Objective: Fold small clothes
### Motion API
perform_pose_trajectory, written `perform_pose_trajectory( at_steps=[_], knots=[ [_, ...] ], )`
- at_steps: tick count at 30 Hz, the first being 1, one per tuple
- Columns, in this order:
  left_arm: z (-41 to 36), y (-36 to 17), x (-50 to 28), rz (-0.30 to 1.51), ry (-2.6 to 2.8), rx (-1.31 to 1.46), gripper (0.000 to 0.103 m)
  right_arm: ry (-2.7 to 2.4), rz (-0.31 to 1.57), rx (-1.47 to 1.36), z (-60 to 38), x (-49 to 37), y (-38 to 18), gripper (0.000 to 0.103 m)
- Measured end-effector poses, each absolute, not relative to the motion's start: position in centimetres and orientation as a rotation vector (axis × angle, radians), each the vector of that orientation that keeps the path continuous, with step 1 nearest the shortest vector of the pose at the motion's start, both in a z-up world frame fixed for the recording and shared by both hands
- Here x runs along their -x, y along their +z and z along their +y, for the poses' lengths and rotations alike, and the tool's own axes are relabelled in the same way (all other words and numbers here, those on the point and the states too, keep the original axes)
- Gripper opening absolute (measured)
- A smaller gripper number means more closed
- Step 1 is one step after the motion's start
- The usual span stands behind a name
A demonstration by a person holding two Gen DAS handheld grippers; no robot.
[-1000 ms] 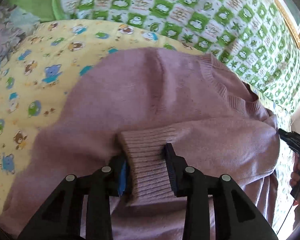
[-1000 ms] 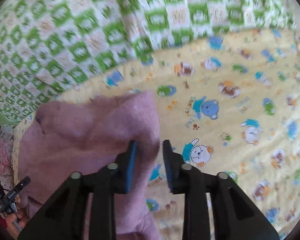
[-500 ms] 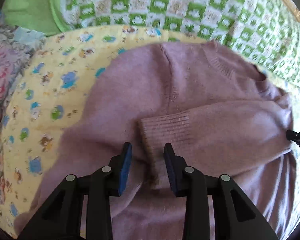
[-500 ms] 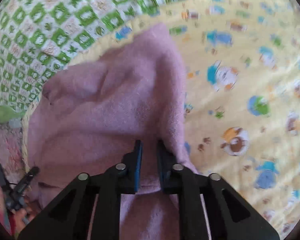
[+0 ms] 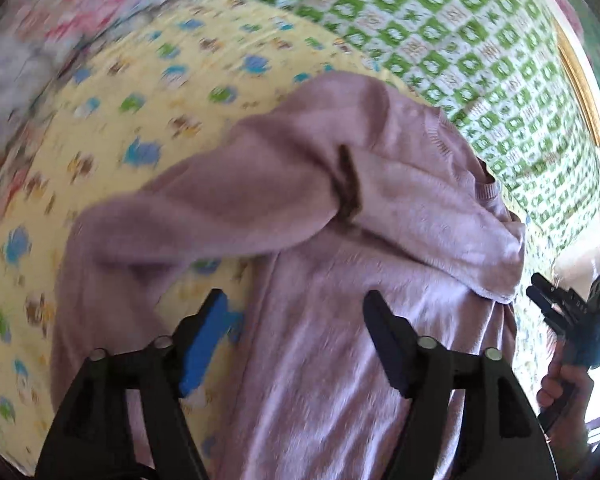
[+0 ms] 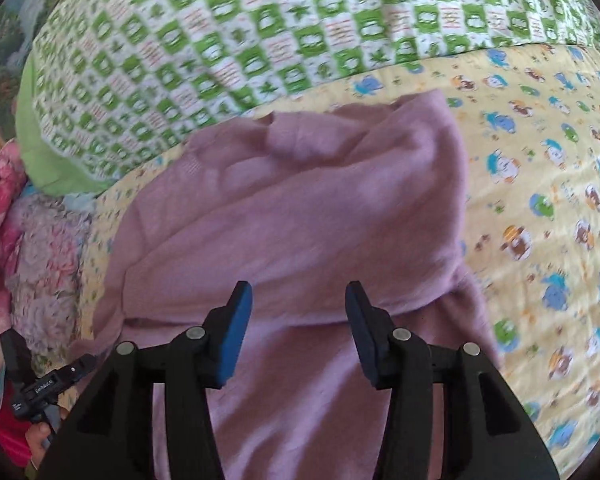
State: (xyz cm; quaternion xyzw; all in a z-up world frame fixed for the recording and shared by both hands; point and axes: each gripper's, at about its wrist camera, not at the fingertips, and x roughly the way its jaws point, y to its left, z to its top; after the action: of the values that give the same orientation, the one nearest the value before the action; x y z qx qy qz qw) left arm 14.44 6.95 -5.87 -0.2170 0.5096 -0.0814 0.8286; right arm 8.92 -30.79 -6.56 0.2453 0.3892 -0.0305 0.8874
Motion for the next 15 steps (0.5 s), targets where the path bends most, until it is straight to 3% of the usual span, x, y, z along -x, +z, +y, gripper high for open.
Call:
perform_pose_trajectory(
  at_steps=[10, 15],
  knots=[
    [11.8, -9.3, -13.8, 1.114, -0.088, 1.01, 0.074, -0.001, 0.851, -0.492, -26.6, -7.2, -7.0, 0.051],
    [13.8, -9.3, -15.9, 1.083, 0.087, 1.133, 0.074, 0.008, 0.864, -0.484, -26.2, -6.3, -7.1, 0.051]
  ],
)
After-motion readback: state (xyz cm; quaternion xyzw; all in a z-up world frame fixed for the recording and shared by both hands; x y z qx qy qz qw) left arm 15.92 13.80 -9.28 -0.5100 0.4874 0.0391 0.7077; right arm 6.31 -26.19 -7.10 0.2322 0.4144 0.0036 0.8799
